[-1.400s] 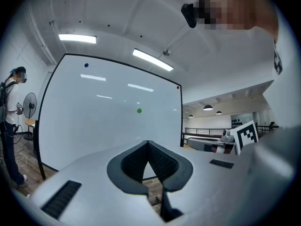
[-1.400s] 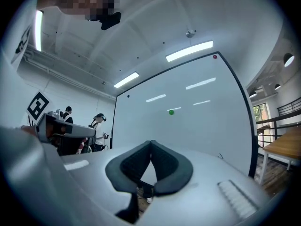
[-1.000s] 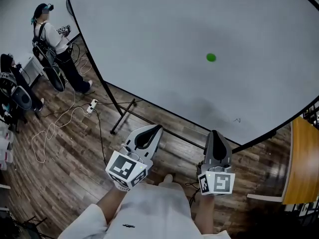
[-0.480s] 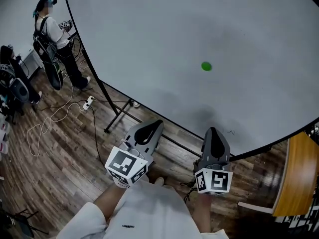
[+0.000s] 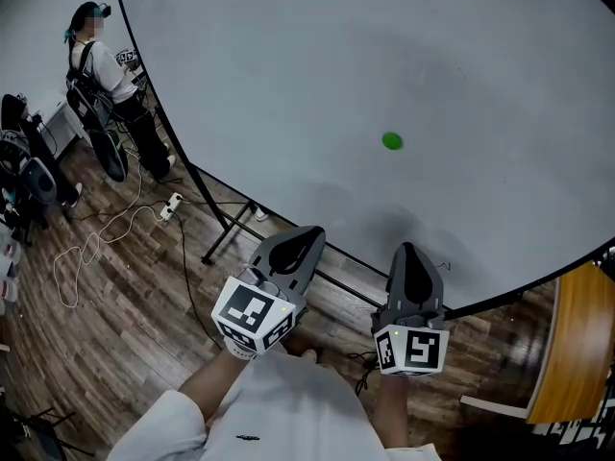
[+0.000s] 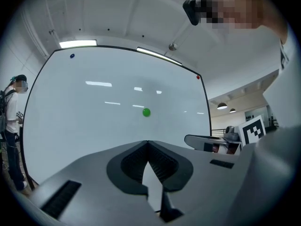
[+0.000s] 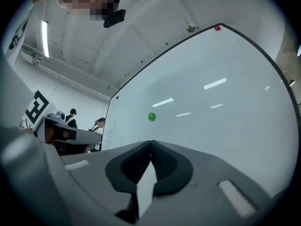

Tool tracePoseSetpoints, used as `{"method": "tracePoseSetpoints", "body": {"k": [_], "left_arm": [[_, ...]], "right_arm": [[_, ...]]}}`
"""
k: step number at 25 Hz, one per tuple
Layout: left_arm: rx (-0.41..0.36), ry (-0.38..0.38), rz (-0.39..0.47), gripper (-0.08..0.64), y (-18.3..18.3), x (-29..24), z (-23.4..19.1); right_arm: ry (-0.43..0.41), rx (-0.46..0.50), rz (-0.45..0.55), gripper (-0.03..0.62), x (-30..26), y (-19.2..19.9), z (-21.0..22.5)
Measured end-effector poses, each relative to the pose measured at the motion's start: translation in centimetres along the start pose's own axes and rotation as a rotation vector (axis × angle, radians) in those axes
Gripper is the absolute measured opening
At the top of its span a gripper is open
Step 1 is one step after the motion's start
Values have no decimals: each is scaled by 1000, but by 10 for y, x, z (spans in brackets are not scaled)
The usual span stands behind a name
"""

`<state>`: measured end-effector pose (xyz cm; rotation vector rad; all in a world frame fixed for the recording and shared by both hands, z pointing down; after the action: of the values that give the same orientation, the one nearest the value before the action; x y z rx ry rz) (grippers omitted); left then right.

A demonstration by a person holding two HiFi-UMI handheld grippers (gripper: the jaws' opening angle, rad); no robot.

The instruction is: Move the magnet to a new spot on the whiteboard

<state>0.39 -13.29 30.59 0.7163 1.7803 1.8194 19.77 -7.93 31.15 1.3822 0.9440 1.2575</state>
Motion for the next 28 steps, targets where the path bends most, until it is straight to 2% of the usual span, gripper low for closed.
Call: {"method": "tracePoseSetpoints", "body": {"k": [6, 11, 15, 21, 28], "left_arm": [[-18, -33, 11, 3, -17, -13, -2], [-65, -26, 41, 67, -34, -35, -1], [-73, -16, 57, 115, -40, -53, -2], [-103, -22, 104, 124, -61, -74, 2], [-94, -18, 102, 124, -74, -104, 1]], "right_arm": [[6, 36, 19, 6, -7, -14, 4], [12, 55, 32, 6, -14, -25, 6], [16, 68, 37, 6, -19, -30, 9], [32, 70, 42, 6, -20, -35, 17], [36, 67, 49, 6, -27, -36, 20]]}}
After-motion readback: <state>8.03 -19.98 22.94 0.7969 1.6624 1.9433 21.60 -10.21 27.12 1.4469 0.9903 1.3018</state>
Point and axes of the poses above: the fingertips, and each gripper's own axes: x backward along the fingers, z to its right, y out of its underside, the point moved 7 cm from there along x, backward along the fingers, and after that the axes turned 4 degrees about -x, right-handed, at the moved point
